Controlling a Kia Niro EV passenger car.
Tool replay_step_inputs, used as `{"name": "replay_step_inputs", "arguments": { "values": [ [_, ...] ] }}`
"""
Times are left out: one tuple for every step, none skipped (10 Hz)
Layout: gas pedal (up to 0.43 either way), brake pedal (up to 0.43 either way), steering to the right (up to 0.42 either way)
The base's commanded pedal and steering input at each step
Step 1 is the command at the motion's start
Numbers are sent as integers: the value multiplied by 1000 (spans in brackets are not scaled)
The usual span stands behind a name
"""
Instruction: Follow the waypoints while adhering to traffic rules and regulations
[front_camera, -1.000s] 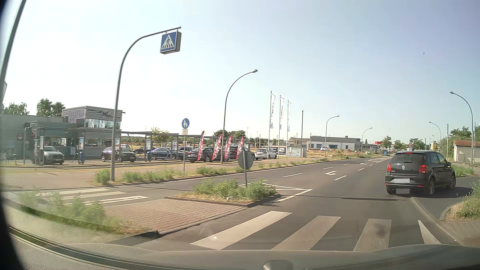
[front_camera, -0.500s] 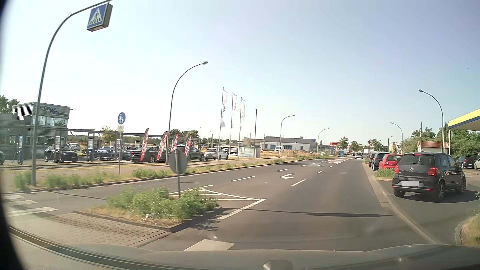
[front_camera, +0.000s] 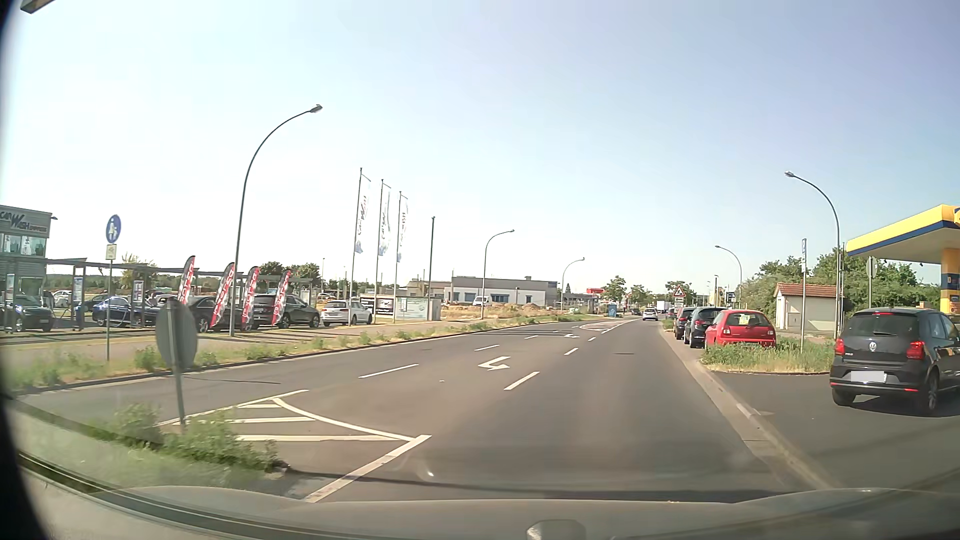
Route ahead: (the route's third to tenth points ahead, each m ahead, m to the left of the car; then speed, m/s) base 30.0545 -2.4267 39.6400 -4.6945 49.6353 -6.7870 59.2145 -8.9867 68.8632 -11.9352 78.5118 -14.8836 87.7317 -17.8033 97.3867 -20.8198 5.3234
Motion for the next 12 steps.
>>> {"name": "replay_step_inputs", "arguments": {
  "values": [
    [157, 30, 125],
    [157, 30, 110],
    [157, 30, 106],
    [169, 30, 106],
    [169, 30, 101],
    [169, 30, 94],
    [177, 30, 87],
    [177, 30, 80],
    [177, 30, 70],
    [169, 30, 54],
    [169, 30, 47],
    [169, 30, 44]
  ]
}}
